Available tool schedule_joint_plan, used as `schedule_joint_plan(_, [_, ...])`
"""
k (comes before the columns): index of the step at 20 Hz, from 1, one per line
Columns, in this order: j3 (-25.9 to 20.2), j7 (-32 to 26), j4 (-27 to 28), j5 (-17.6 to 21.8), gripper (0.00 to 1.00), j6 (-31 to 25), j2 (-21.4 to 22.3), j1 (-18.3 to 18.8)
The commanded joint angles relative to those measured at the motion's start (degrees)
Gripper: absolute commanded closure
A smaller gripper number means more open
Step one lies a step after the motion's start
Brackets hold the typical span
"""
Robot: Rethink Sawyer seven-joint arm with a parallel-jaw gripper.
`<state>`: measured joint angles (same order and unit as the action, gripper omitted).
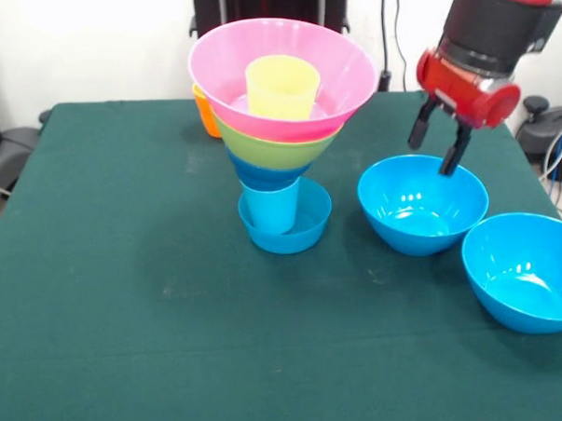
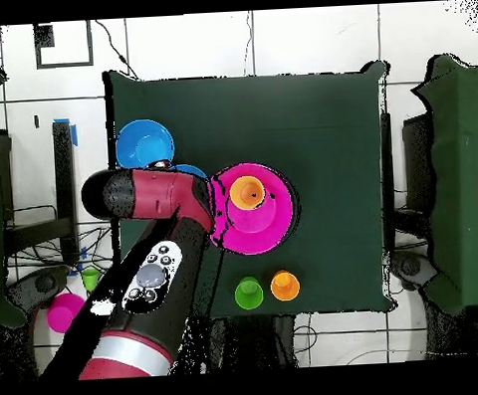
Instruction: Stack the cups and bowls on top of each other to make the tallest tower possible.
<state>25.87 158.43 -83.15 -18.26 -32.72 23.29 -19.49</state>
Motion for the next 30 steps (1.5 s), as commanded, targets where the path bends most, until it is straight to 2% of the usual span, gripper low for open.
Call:
schedule_joint_plan(1, [-4.05, 13.56, -2.83, -3.15, 0.0, 6.24, -6.91, -0.74])
schedule_joint_plan(9, [-4.36, 11.96, -0.65, -5.7, 0.0, 5.28, -9.7, -0.59])
schedule_joint_plan(18, [-1.19, 11.36, 5.22, -6.48, 0.0, -2.98, -10.77, -0.32])
schedule_joint_plan(30, [0.31, 10.04, 11.05, -6.29, 0.0, -9.15, -13.42, 2.42])
